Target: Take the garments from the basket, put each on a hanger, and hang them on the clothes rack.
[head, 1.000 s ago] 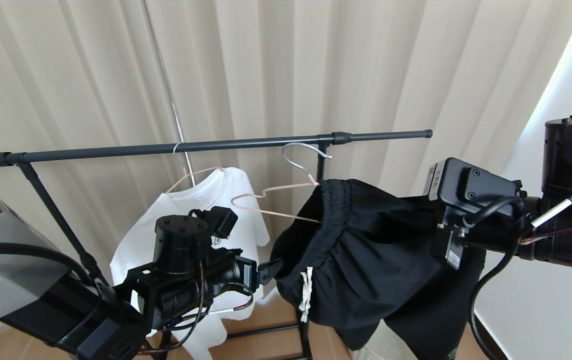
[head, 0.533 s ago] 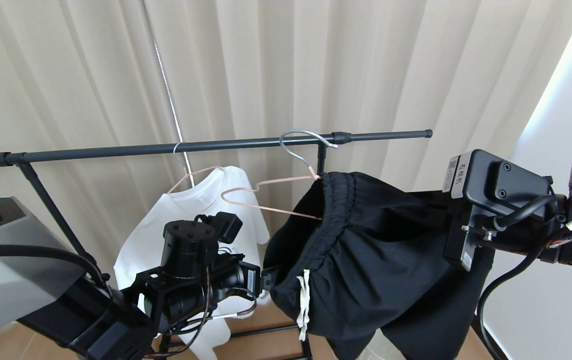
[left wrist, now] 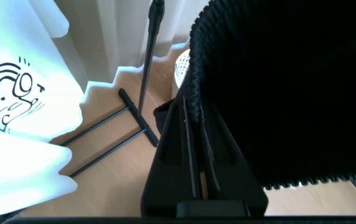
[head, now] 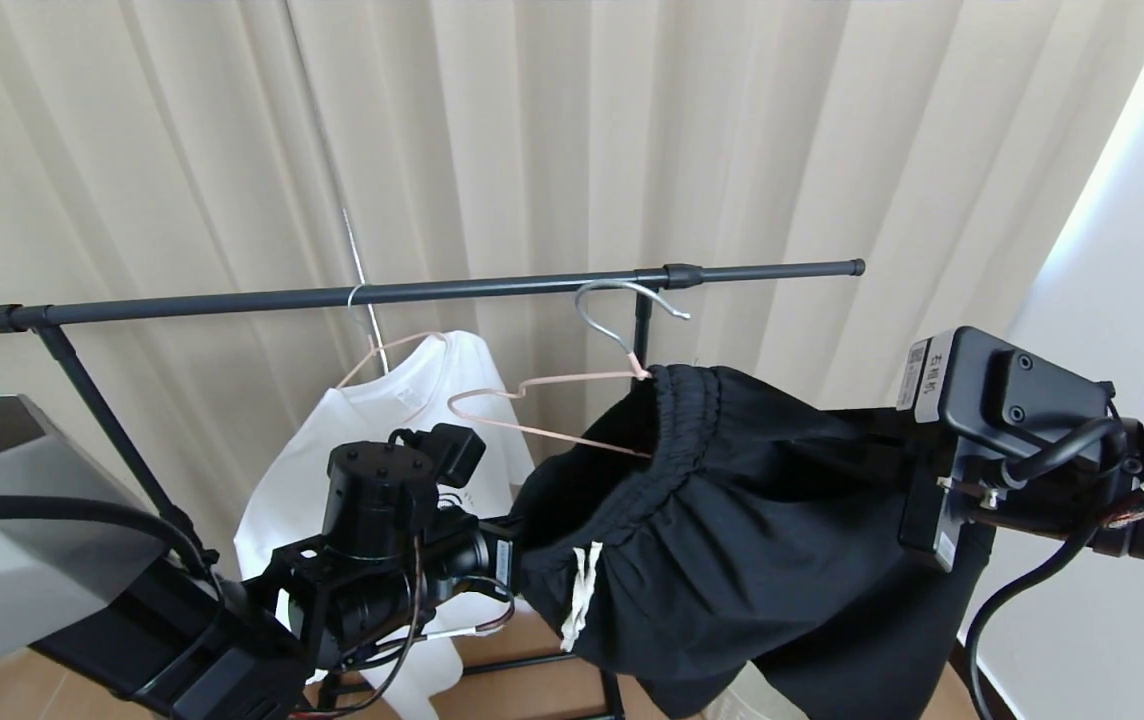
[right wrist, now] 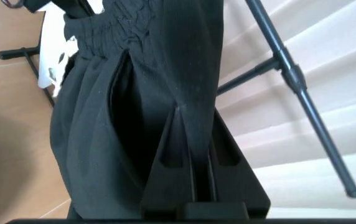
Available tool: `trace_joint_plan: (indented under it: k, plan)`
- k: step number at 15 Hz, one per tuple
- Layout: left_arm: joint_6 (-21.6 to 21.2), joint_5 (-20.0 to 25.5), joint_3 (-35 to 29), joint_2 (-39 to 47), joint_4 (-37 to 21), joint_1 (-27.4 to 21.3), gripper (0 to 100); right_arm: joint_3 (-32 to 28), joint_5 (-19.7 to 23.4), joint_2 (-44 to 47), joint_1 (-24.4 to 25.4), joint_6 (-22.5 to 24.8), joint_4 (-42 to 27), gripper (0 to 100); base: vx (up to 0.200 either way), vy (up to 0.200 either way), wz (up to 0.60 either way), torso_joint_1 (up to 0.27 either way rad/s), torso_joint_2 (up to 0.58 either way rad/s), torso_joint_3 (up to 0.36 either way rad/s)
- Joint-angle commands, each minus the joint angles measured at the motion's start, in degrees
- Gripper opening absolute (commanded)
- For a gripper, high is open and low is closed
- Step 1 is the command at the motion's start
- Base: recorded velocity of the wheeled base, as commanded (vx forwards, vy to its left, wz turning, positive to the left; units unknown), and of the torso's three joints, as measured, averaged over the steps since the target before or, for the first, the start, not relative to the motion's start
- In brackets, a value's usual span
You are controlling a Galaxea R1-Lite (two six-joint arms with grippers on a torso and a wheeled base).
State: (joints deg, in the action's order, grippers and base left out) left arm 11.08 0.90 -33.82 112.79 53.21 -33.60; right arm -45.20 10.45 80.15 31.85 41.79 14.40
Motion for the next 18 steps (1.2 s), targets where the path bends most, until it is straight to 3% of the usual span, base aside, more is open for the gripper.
trace_joint_plan:
  k: [1,3,5,6,7,9,18]
  plan:
    - [0.0,-0.1,0.1,-1.5,0.0,0.2,0,1.3,0.1,-0.5,-0.7,-0.3,-0.1,0,0.0,0.0,0.0,0.0,0.0,0.0]
    - [-0.4,-0.1,0.4,-2.8,0.0,0.3,0,4.9,1.0,-1.8,-1.8,-5.4,0.2,0,0.0,0.0,0.0,0.0,0.0,0.0]
    - [-0.4,-0.2,0.5,-2.7,0.0,1.1,0,11.5,6.3,-3.2,-1.9,-11.5,5.4,0,0.0,0.0,0.0,0.0,0.0,0.0]
    - [-0.4,-0.2,0.3,-2.7,0.0,1.6,0,18.2,9.2,-2.6,-3.7,-15.9,14.5,0,0.0,0.0,0.0,0.0,0.0,0.0]
    - [-0.4,-0.2,0.0,-2.6,0.0,2.0,0,21.0,11.9,-0.1,-5.9,-17.1,20.9,0,0.0,0.0,0.0,0.0,0.0,0.0]
    - [-0.4,-0.2,-0.4,-2.6,0.0,2.5,0,22.5,13.0,4.2,-8.0,-16.9,29.4,0,0.0,0.0,0.0,0.0,0.0,0.0]
    - [-0.6,-0.2,-2.5,-2.7,0.0,7.8,0,23.8,12.9,4.0,-8.1,-16.8,30.0,0,0.0,0.0,0.0,0.0,0.0,0.0]
